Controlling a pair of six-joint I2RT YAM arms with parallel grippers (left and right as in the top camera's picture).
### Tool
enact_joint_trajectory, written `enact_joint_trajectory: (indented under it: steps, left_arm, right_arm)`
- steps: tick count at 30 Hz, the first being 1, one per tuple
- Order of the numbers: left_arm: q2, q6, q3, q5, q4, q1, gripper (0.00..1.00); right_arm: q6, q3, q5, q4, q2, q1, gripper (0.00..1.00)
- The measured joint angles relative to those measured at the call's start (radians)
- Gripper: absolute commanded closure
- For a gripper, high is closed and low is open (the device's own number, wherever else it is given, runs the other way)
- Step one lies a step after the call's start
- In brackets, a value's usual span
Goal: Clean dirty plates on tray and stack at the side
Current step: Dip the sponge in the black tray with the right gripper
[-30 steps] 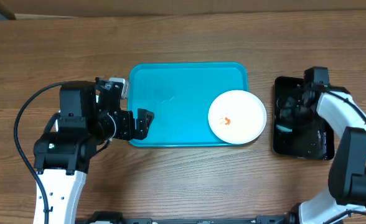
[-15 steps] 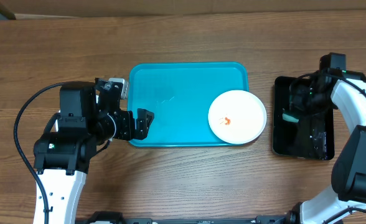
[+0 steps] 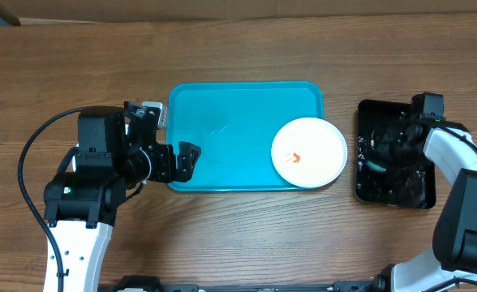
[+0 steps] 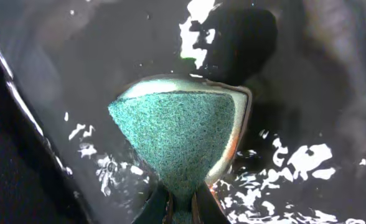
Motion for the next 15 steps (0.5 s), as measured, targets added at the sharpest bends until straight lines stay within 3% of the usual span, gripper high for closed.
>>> enact_joint_trajectory:
  steps: [9,15]
  left_arm:
    - [0.0,0.0,0.0,0.0,0.0,0.0,0.0]
    - [0.0,0.0,0.0,0.0,0.0,0.0,0.0]
  right_arm:
    - [-0.007,0.254,-0.003,-0.293,0.029,-0.001,0.96]
    - [-0.009,0.349,-0.003,-0.343,0.023,-0.001,0.96]
